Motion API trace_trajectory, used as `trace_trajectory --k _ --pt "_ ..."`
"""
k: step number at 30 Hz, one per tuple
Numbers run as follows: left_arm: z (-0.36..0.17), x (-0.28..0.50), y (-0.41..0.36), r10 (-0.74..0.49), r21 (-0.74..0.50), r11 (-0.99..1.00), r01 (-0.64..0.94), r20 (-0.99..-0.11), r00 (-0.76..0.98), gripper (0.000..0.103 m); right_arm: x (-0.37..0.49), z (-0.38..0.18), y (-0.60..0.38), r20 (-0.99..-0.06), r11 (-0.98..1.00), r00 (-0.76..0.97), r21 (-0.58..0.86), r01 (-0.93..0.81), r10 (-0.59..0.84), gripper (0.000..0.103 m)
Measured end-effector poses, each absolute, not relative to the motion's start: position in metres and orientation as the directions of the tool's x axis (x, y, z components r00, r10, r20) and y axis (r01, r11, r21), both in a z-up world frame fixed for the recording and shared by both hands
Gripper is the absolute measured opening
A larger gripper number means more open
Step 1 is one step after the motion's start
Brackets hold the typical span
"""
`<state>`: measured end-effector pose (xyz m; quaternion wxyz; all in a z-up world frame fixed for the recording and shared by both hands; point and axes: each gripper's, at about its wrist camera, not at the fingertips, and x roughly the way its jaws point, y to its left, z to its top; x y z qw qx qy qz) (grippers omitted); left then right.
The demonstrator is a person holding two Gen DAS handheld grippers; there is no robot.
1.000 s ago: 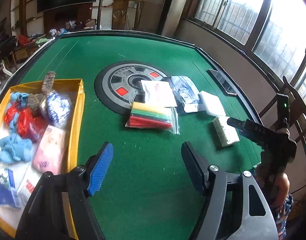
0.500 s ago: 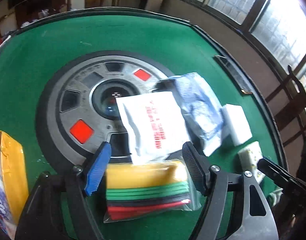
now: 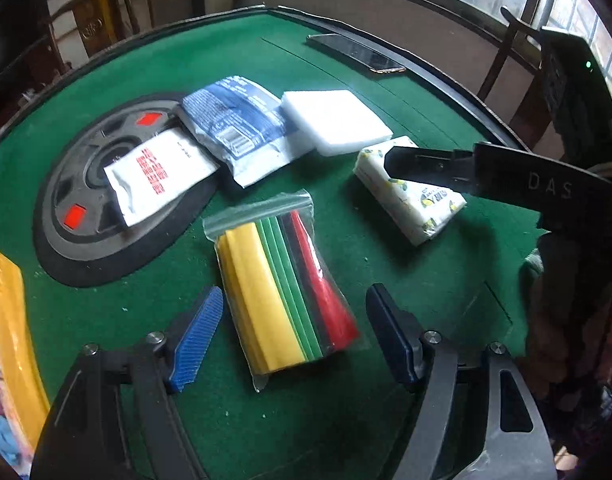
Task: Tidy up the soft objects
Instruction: 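Grasp the striped colour-strip bag with the left tool while the right tool grasps the lemon-print tissue pack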
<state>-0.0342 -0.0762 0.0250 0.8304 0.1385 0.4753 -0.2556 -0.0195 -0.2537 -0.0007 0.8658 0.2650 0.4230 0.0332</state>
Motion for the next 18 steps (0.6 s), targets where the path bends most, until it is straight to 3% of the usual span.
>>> trace_trajectory --k 5,8,10,11,12,18 --pt "0.014 -0.029 -0.095 -0.222 0.043 0.870 0.491 -0.855 0.468 0.078 -0.020 -0.001 -0.258 -0.711 0.851 0.645 0.494 0.176 0.279 0.074" --pt "0.012 -0.026 -0.091 -0.244 0.012 0.884 0.468 -0.841 0.483 0.078 -0.021 -0.001 -0.260 -0.709 0.847 0.647 0.499 0.181 0.280 0.074" --pt "0.012 -0.024 -0.086 -0.258 -0.008 0.888 0.460 -0.836 0.484 0.066 -0.021 -0.001 -0.259 -0.710 0.848 0.647 0.499 0.181 0.279 0.074" --pt "0.012 -0.024 -0.083 -0.257 -0.005 0.891 0.453 -0.829 0.497 0.041 -0.021 -0.001 -0.259 -0.711 0.849 0.646 0.497 0.181 0.279 0.074" --pt "0.014 -0.024 -0.079 -0.263 -0.013 0.892 0.452 -0.827 0.496 0.036 -0.021 -0.001 -0.259 -0.711 0.849 0.646 0.496 0.181 0.278 0.074" --pt "0.022 -0.030 -0.049 -0.304 -0.106 0.915 0.390 -0.816 0.491 0.033 -0.019 0.000 -0.255 -0.720 0.861 0.640 0.477 0.176 0.268 0.074"
